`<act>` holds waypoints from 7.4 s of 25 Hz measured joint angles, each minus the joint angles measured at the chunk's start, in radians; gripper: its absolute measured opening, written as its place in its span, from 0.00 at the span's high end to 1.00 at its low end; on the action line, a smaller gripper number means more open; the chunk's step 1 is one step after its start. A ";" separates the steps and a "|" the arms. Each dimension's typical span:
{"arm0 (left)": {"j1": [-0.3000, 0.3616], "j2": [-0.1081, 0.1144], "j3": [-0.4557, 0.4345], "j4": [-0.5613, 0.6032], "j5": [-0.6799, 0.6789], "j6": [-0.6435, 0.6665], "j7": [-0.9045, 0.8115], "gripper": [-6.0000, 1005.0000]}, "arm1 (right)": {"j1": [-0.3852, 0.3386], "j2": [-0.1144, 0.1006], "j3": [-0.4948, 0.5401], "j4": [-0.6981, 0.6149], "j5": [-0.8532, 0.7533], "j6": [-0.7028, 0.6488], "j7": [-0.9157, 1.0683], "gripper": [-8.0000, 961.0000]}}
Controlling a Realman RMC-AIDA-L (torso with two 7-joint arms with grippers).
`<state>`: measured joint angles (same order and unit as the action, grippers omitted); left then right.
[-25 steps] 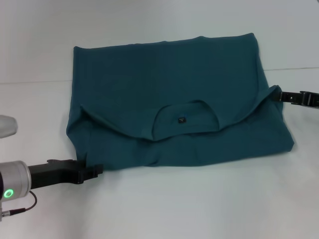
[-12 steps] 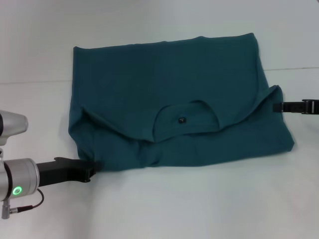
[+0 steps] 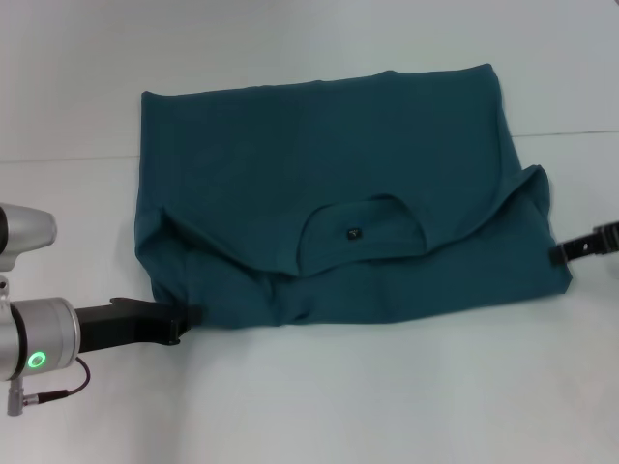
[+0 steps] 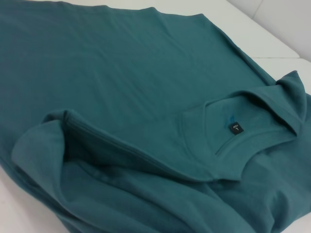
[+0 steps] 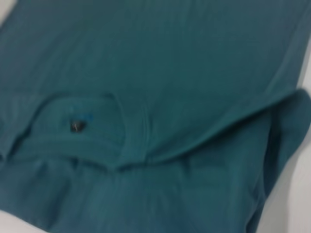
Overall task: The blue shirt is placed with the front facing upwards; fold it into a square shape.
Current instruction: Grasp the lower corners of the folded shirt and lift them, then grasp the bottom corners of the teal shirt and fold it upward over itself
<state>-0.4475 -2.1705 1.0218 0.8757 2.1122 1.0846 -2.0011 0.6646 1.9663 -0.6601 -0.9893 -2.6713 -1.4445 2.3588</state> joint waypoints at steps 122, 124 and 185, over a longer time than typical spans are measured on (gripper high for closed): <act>0.142 0.005 -0.300 0.105 -0.008 0.519 0.040 0.98 | -0.219 0.003 0.051 0.066 0.240 -0.099 -0.008 0.94; 0.144 0.005 -0.306 0.105 0.004 0.527 0.041 0.98 | -0.231 0.003 0.071 0.066 0.240 -0.131 -0.017 0.94; 0.216 -0.003 -0.417 0.111 0.028 0.617 0.050 0.98 | -0.309 0.025 0.142 0.076 0.240 -0.244 -0.063 0.93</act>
<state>-0.2316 -2.1737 0.6043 0.9865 2.1398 1.7014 -1.9512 0.3561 1.9916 -0.5185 -0.9131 -2.4309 -1.6880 2.2959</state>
